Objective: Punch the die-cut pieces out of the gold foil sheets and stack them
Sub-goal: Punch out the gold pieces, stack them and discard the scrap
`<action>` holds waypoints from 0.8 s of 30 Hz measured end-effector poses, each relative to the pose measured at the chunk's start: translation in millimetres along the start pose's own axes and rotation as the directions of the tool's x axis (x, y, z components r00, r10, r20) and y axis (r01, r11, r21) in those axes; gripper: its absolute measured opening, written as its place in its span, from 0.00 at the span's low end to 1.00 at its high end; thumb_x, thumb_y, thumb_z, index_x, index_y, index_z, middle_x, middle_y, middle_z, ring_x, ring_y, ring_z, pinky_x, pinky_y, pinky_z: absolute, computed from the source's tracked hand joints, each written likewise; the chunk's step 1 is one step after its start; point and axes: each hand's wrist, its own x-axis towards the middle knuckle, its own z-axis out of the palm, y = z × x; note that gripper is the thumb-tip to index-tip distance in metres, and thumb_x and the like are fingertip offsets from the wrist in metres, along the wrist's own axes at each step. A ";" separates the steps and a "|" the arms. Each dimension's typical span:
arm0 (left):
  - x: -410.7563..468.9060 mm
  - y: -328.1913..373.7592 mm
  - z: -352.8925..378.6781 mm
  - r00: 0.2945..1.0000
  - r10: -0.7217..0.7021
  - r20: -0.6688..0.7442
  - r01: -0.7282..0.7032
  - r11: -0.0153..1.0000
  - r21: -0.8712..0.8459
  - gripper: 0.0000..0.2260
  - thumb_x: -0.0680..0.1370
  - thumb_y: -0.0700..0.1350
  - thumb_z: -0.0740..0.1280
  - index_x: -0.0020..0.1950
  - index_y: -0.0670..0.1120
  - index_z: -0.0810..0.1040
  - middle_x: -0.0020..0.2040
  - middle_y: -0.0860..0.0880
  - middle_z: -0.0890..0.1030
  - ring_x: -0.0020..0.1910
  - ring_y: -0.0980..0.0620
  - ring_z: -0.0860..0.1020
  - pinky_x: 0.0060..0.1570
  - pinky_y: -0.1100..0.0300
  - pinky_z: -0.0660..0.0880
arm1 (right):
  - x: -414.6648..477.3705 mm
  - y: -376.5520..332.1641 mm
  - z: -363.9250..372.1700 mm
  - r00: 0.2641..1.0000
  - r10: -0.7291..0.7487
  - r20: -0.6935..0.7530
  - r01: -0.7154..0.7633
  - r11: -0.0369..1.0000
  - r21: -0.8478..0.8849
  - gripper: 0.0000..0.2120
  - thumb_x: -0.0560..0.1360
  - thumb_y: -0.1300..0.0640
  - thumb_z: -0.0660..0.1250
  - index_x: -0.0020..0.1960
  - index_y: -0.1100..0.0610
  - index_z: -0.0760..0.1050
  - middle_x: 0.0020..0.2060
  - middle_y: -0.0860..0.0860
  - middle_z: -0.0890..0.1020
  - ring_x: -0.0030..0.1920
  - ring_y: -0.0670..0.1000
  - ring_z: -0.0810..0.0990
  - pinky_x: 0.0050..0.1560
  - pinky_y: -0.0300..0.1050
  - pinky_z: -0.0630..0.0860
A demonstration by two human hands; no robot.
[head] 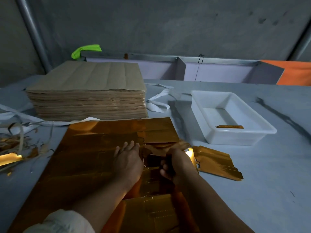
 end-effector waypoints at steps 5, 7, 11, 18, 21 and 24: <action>-0.9 0.8 -2.3 1.000 -0.009 0.012 0.009 1.000 -0.001 0.24 0.83 0.50 0.59 0.79 0.52 0.58 0.80 0.52 0.56 0.79 0.52 0.50 0.78 0.51 0.45 | -8.5 -0.5 -12.9 0.997 -0.055 0.057 0.049 0.992 0.114 0.10 0.76 0.57 0.59 0.37 0.58 0.73 0.23 0.50 0.70 0.21 0.47 0.65 0.21 0.38 0.63; -0.8 0.5 -2.3 1.000 -0.006 0.022 0.006 1.000 0.006 0.24 0.83 0.50 0.59 0.79 0.52 0.57 0.80 0.52 0.55 0.79 0.52 0.50 0.78 0.51 0.45 | -11.0 1.5 -18.3 0.990 -0.090 0.111 0.066 0.977 0.204 0.11 0.73 0.58 0.59 0.33 0.56 0.70 0.24 0.50 0.68 0.21 0.47 0.62 0.20 0.39 0.60; 1.7 -1.6 0.9 1.000 -0.007 0.014 0.007 1.000 0.010 0.24 0.83 0.51 0.60 0.78 0.53 0.59 0.80 0.52 0.57 0.79 0.53 0.51 0.78 0.51 0.46 | -13.2 5.8 -23.6 0.965 -0.170 0.198 0.106 0.949 0.296 0.09 0.71 0.58 0.58 0.31 0.55 0.68 0.26 0.51 0.66 0.22 0.47 0.59 0.21 0.38 0.58; 12.7 9.1 -19.8 0.995 -0.094 -0.032 0.086 0.976 -0.201 0.19 0.84 0.57 0.48 0.60 0.52 0.75 0.57 0.48 0.77 0.56 0.49 0.75 0.59 0.48 0.73 | -9.1 8.0 -22.5 0.984 -0.068 0.166 0.016 0.955 0.297 0.10 0.79 0.57 0.60 0.54 0.61 0.75 0.27 0.52 0.73 0.24 0.47 0.68 0.24 0.40 0.68; 14.8 26.3 -37.4 0.979 -0.175 0.100 0.201 0.820 -0.536 0.24 0.80 0.67 0.49 0.50 0.50 0.73 0.46 0.46 0.78 0.44 0.47 0.78 0.39 0.56 0.72 | -5.4 9.2 -22.5 0.983 -0.065 0.174 0.007 0.950 0.313 0.09 0.80 0.56 0.61 0.53 0.60 0.75 0.27 0.52 0.74 0.25 0.47 0.70 0.26 0.40 0.70; 13.1 37.6 -43.2 0.918 -0.178 0.353 0.387 0.587 -0.711 0.16 0.79 0.57 0.65 0.60 0.48 0.74 0.48 0.45 0.80 0.42 0.51 0.80 0.33 0.61 0.75 | -3.4 9.6 -21.3 0.980 -0.075 0.186 0.015 0.953 0.302 0.10 0.81 0.54 0.61 0.54 0.61 0.74 0.28 0.52 0.74 0.26 0.47 0.71 0.27 0.41 0.71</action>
